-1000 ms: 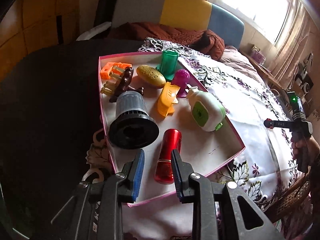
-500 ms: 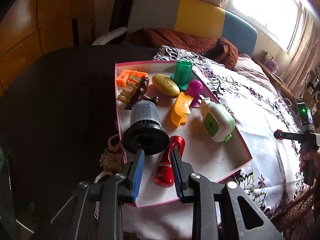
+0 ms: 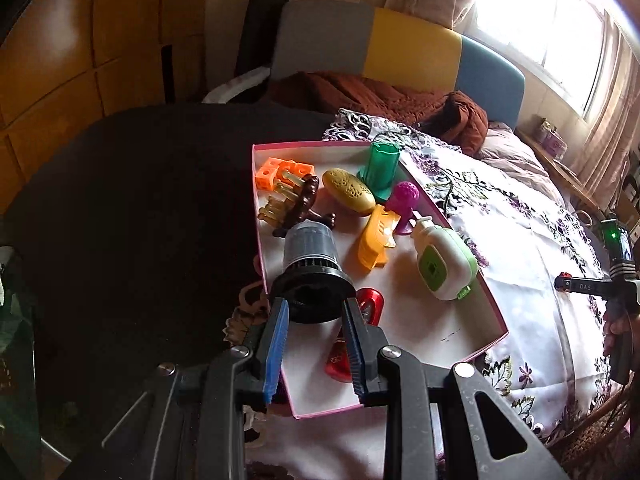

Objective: Organize rigid objects
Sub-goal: 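Carry the red puzzle piece into the tray and open the right gripper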

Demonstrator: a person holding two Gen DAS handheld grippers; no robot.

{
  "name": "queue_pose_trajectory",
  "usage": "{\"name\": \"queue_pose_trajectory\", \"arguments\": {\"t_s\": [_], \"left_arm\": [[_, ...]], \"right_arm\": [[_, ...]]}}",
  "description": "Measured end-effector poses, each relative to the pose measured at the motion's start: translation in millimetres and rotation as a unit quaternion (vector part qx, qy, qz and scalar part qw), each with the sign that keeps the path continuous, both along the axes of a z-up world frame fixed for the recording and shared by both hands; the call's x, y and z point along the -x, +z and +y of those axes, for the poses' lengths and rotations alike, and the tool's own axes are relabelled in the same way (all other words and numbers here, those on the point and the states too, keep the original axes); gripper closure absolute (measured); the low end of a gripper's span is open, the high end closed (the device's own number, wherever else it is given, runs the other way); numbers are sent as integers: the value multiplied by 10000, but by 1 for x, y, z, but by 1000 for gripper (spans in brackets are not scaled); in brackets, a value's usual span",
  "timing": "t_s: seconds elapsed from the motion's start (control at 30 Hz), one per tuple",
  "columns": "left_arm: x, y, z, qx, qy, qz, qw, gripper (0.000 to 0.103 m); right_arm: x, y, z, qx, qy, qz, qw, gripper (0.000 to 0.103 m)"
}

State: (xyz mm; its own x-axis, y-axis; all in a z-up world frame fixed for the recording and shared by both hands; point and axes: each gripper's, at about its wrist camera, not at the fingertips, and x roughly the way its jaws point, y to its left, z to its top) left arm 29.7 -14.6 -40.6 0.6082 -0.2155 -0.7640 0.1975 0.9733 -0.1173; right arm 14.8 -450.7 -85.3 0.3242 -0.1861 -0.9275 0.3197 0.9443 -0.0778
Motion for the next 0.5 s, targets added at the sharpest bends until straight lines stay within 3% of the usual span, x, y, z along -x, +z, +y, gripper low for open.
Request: {"name": "queue_pose_trajectory", "arguments": {"t_s": [0.3, 0.5], "left_arm": [[1, 0, 11, 63, 118, -25, 9999, 76], [2, 2, 19, 117, 231, -65, 9996, 76]], "right_arm": [[-9, 49, 59, -315, 522, -830, 9947, 56], [-28, 87, 143, -721, 1487, -1399, 9763, 56]]}}
